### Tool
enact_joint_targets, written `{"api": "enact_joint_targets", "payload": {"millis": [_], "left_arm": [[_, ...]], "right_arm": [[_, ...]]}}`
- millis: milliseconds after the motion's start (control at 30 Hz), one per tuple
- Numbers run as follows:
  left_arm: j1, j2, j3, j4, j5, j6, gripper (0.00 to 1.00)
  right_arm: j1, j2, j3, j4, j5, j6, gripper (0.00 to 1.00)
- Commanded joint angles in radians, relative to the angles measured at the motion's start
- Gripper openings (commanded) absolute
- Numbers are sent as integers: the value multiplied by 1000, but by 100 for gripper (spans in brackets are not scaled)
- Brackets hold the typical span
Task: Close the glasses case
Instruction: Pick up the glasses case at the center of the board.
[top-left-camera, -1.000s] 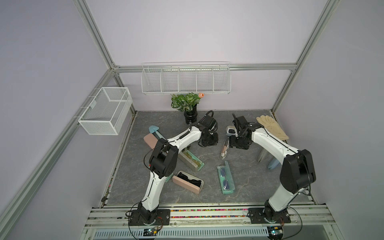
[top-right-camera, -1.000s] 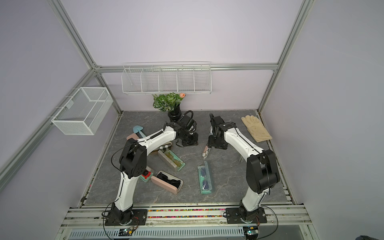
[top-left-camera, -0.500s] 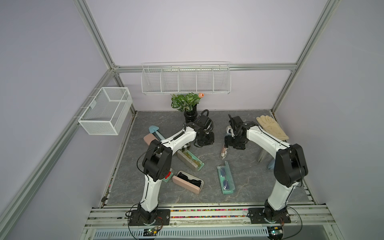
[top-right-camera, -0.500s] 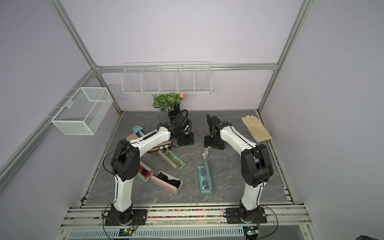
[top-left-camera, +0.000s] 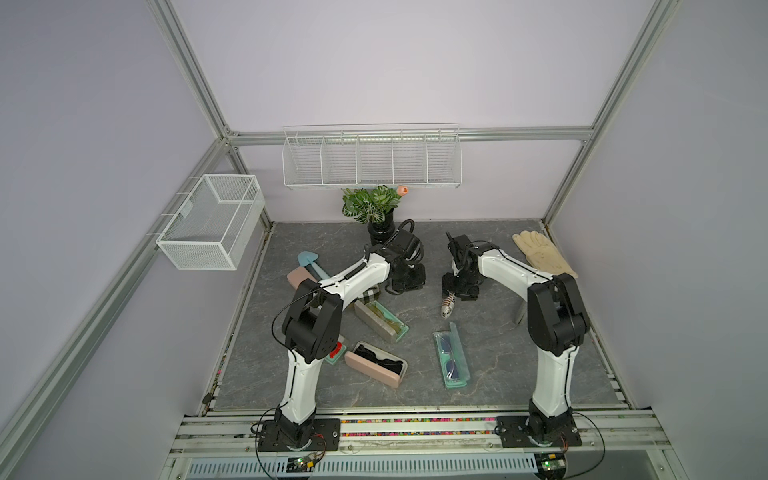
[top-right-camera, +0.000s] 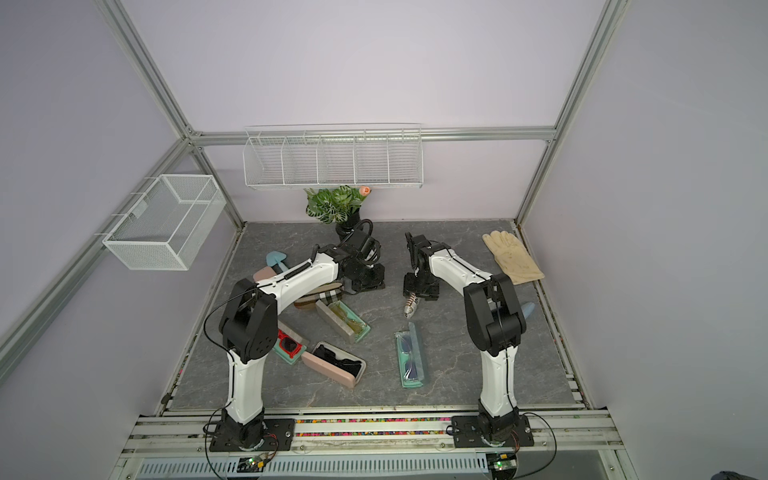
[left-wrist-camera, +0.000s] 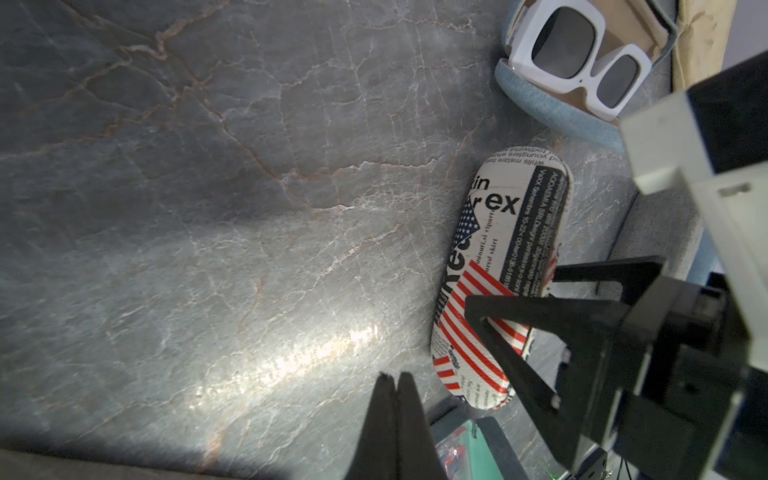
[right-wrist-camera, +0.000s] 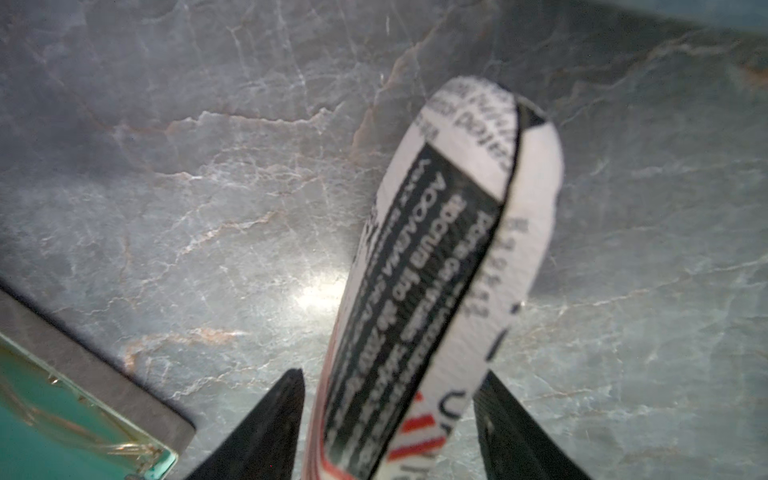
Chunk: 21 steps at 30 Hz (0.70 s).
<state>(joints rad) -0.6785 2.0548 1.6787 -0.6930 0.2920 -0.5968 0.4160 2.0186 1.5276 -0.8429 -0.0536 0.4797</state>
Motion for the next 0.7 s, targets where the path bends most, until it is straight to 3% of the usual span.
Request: {"api": "enact_joint_targets", "payload": {"millis": [0,200,400,667], "left_arm": [[8,-19,-7,-1,-5,13,0],[13,-19,-14,10,1,10,0],[14,-19,-13,28,19,5,0],[14,-31,-25,42,28,0,0]], "right_arm": [[6,25,30,-7,-2,1,43],[9,-19,29,10,-25,-5,29],[8,-132,28,-10,-32,-10,28],[-10,-352,-22,-94,100,-19,29]]}}
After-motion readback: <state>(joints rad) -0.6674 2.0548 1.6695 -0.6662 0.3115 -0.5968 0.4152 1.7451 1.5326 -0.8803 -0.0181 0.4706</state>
